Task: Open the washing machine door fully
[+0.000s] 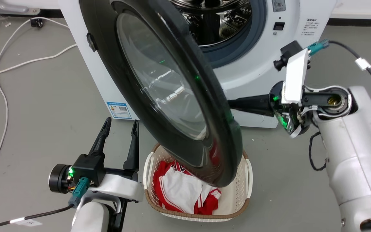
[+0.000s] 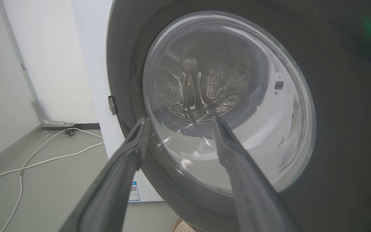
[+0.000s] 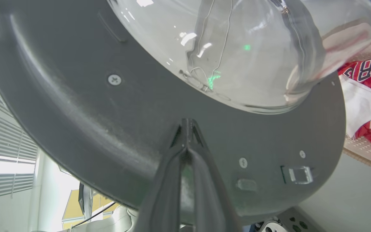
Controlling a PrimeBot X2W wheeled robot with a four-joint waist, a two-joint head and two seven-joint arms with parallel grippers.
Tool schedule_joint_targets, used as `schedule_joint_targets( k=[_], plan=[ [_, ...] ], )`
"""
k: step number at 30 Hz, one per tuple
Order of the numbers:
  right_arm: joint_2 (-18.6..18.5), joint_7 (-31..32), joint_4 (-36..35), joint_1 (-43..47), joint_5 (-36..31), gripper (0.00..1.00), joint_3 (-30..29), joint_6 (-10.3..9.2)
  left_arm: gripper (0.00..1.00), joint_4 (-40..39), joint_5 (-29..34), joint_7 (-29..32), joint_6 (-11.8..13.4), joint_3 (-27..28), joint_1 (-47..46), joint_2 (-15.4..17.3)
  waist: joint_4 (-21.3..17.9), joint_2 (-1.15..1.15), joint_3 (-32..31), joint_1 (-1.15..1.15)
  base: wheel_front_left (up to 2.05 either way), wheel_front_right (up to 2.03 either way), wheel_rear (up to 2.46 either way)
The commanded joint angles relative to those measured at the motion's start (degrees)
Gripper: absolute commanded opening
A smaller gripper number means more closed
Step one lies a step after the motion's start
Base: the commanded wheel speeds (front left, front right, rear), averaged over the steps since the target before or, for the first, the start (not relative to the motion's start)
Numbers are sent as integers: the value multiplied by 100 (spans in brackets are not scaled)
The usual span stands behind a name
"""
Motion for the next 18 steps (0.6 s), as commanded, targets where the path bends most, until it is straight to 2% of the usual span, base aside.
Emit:
schedule_joint_targets(
  k=[1, 7, 18],
  plan=[
    [53, 58, -91, 167, 93, 0, 59, 0, 100, 9, 8, -15, -12, 4, 69, -4, 12, 0, -35, 0, 0, 0, 0],
    [109, -26, -559, 555, 627, 0, 643, 0, 100, 45, -4, -15, -32, -24, 115, -3, 41, 0, -116, 0, 0, 0, 0],
    [83, -709, -1164, 948, 1442, 0, 1876, 0, 100, 55, -51, -15, -9, -57, 197, -4, 52, 0, -200, 0, 0, 0, 0]
  ],
)
